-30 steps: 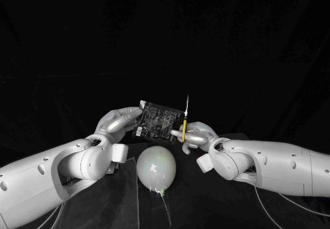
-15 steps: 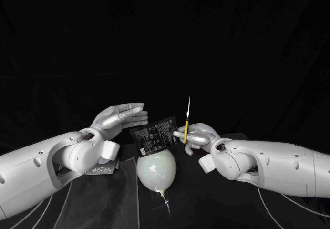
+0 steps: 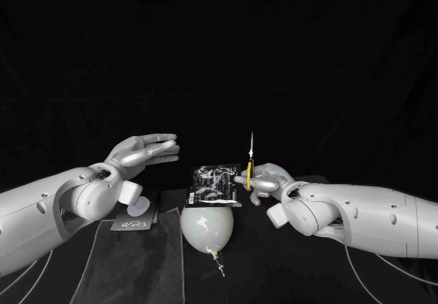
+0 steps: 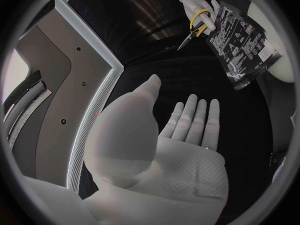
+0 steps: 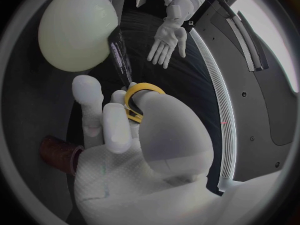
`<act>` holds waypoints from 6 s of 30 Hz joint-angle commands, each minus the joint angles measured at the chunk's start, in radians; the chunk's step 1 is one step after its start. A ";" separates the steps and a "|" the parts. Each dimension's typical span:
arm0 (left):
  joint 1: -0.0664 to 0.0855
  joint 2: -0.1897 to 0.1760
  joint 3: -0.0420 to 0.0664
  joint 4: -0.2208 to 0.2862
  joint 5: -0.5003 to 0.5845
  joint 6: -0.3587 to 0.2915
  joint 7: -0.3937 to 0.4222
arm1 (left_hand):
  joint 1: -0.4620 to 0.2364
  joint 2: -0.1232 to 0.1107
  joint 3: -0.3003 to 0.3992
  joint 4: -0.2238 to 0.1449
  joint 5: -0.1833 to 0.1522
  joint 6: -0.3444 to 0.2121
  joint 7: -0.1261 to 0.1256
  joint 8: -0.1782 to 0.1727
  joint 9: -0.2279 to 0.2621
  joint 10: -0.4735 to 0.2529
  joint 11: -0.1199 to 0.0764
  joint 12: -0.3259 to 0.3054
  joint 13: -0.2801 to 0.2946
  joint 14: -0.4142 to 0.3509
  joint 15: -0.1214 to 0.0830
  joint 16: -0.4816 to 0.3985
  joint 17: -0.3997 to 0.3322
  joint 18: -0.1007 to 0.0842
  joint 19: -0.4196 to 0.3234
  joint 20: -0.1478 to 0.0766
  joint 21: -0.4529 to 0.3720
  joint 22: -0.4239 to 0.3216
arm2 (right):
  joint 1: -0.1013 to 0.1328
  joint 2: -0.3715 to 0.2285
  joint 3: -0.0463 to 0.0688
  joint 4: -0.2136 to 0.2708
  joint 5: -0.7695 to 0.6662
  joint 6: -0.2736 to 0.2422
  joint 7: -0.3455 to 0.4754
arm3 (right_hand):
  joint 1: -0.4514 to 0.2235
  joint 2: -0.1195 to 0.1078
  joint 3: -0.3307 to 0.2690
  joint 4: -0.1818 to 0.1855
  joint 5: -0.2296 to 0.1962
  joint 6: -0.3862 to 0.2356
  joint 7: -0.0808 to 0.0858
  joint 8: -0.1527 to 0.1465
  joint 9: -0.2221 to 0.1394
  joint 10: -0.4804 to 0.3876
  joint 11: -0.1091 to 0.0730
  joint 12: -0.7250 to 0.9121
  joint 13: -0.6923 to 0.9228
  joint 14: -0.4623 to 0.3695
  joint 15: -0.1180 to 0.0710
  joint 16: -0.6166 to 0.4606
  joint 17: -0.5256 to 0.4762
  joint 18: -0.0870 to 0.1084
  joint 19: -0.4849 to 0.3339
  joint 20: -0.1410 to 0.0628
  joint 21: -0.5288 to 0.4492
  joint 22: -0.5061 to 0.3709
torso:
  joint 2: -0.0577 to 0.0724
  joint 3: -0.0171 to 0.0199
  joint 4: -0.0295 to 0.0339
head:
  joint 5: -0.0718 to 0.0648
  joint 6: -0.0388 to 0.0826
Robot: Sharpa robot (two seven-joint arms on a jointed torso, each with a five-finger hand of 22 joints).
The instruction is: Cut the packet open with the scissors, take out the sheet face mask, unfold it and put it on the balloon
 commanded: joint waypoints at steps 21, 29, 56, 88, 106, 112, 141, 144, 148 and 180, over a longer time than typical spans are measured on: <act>0.046 0.116 -0.007 -0.107 -0.523 -0.038 -0.032 | 0.098 0.015 -0.173 0.096 -0.001 0.097 0.097 0.014 0.007 0.019 -0.017 0.005 0.001 0.024 -0.011 0.005 0.001 -0.019 -0.056 0.000 -0.031 -0.005 | 0.002 0.010 0.001 0.016 -0.159 -0.004 -0.060 | -0.038 -0.006 0.063 -0.027 0.002 0.056 -0.074 0.017 0.028 0.451 -0.147 0.630 0.115 0.006 -0.009 -0.005 0.001 0.007 0.000 -0.006 -0.004 0.007 | 0.000 0.0006 -0.0009 | 0.006 -0.002; 0.068 0.171 -0.026 -0.158 -0.705 0.029 -0.085 | 0.178 -0.015 -0.257 0.204 -0.001 0.058 0.071 -0.014 -0.021 -0.017 -0.008 0.002 0.000 -0.076 0.001 -0.010 -0.025 -0.051 -0.172 0.001 -0.073 -0.014 | 0.002 0.012 0.001 0.020 -0.169 -0.033 -0.049 | -0.044 -0.007 0.071 -0.032 0.002 0.054 -0.074 0.020 0.034 0.451 -0.147 0.631 0.115 0.007 -0.008 -0.005 0.002 0.006 0.001 -0.006 0.000 0.011 | 0.001 0.0008 -0.0004 | 0.012 0.000; 0.081 0.248 -0.063 -0.210 -0.834 0.198 -0.176 | 0.178 0.017 -0.316 0.203 -0.002 0.177 0.076 0.030 0.013 0.037 -0.030 0.021 0.003 0.106 -0.020 0.042 0.018 -0.050 -0.103 -0.001 -0.057 -0.004 | 0.002 0.014 0.001 0.052 -0.205 -0.088 -0.019 | -0.054 -0.011 0.092 -0.047 0.002 0.050 -0.074 0.027 0.047 0.452 -0.147 0.633 0.118 0.007 -0.008 -0.005 0.001 0.004 0.004 -0.006 0.009 0.021 | 0.001 -0.0001 -0.0002 | 0.021 0.002; 0.081 0.263 -0.074 -0.238 -0.770 0.265 -0.169 | 0.406 0.222 -0.146 0.144 -0.001 0.473 -0.019 0.148 0.050 0.395 -0.167 0.103 0.016 0.477 -0.174 0.287 0.167 0.057 0.347 -0.083 0.219 0.122 | 0.002 -0.001 0.003 0.083 -0.226 -0.115 -0.001 | -0.060 -0.014 0.102 -0.054 0.002 0.048 -0.074 0.030 0.053 0.452 -0.147 0.634 0.118 0.007 -0.008 -0.005 0.001 0.004 0.005 -0.007 0.010 0.023 | 0.000 0.0000 0.0001 | 0.021 -0.005; 0.081 0.243 -0.073 -0.225 -0.551 0.237 -0.136 | 0.316 0.164 0.052 0.100 -0.001 0.460 -0.022 0.166 0.113 0.446 -0.172 0.054 0.004 0.470 -0.180 0.304 0.244 0.041 0.258 -0.104 0.365 0.229 | 0.002 0.007 0.003 0.062 -0.161 -0.058 0.034 | -0.145 -0.138 0.103 -0.028 0.003 -0.061 0.019 -0.090 0.011 -0.012 -0.049 -0.423 -0.619 -0.305 0.087 -0.403 -0.418 0.023 -0.322 0.073 -0.497 -0.298 | 0.000 -0.0003 0.0004 | 0.019 -0.002; 0.084 0.240 -0.073 -0.221 -0.550 0.258 -0.153 | 0.225 0.114 0.201 0.049 -0.001 0.459 -0.020 0.167 0.143 0.457 -0.171 0.041 0.007 0.467 -0.180 0.307 0.278 0.037 0.204 -0.105 0.444 0.288 | 0.002 0.007 0.003 0.061 -0.158 -0.023 0.046 | -0.152 -0.194 0.084 -0.005 0.004 -0.068 0.053 -0.146 -0.034 0.014 -0.011 -0.591 -0.833 -0.387 0.128 -0.500 -0.463 0.027 -0.374 0.118 -0.586 -0.377 | -0.001 0.0006 -0.0003 | 0.020 -0.002; 0.092 0.202 -0.071 -0.193 -0.519 0.268 -0.174 | 0.059 0.093 0.369 -0.079 -0.001 0.450 -0.019 0.176 0.208 0.470 -0.171 0.036 0.016 0.466 -0.181 0.309 0.335 0.048 0.140 -0.091 0.544 0.356 | 0.002 -0.014 0.002 0.010 -0.140 0.000 0.055 | -0.085 -0.198 0.054 0.012 0.002 -0.014 0.055 -0.189 -0.087 0.112 -0.004 -0.672 -1.061 -0.478 0.154 -0.663 -0.558 0.055 -0.417 0.178 -0.707 -0.520 | 0.000 0.0002 0.0010 | 0.014 -0.002; 0.094 0.196 -0.071 -0.188 -0.512 0.268 -0.174 | 0.055 0.094 0.371 -0.084 -0.001 0.450 -0.019 0.176 0.211 0.470 -0.171 0.037 0.017 0.466 -0.181 0.309 0.337 0.048 0.139 -0.091 0.547 0.358 | 0.002 -0.016 0.002 0.007 -0.138 0.000 0.058 | -0.082 -0.199 0.054 0.013 0.002 -0.007 0.054 -0.190 -0.089 0.117 -0.005 -0.676 -1.074 -0.480 0.154 -0.675 -0.565 0.054 -0.417 0.178 -0.710 -0.529 | 0.000 0.0003 0.0008 | 0.014 -0.002; 0.095 0.194 -0.071 -0.184 -0.500 0.269 -0.174 | 0.053 0.094 0.373 -0.086 -0.001 0.450 -0.019 0.176 0.212 0.471 -0.171 0.037 0.017 0.466 -0.181 0.309 0.338 0.049 0.138 -0.090 0.548 0.358 | 0.001 -0.017 0.002 0.007 -0.137 0.001 0.063 | -0.081 -0.202 0.052 0.015 0.002 -0.001 0.053 -0.191 -0.092 0.122 -0.005 -0.679 -1.090 -0.482 0.156 -0.690 -0.573 0.054 -0.418 0.180 -0.714 -0.539 | 0.000 0.0000 -0.0003 | 0.016 0.000; 0.096 0.203 -0.070 -0.181 -0.424 0.295 -0.175 | 0.044 0.096 0.377 -0.093 -0.001 0.449 -0.018 0.177 0.217 0.471 -0.171 0.037 0.018 0.466 -0.181 0.310 0.342 0.050 0.136 -0.089 0.553 0.361 | -0.010 0.022 0.002 0.019 -0.097 0.083 0.104 | -0.077 -0.199 0.045 0.031 0.002 0.007 0.057 -0.206 -0.108 0.123 0.001 -0.682 -1.149 -0.500 0.168 -0.753 -0.601 0.054 -0.439 0.191 -0.716 -0.582 | 0.000 0.0003 0.0013 | 0.021 -0.002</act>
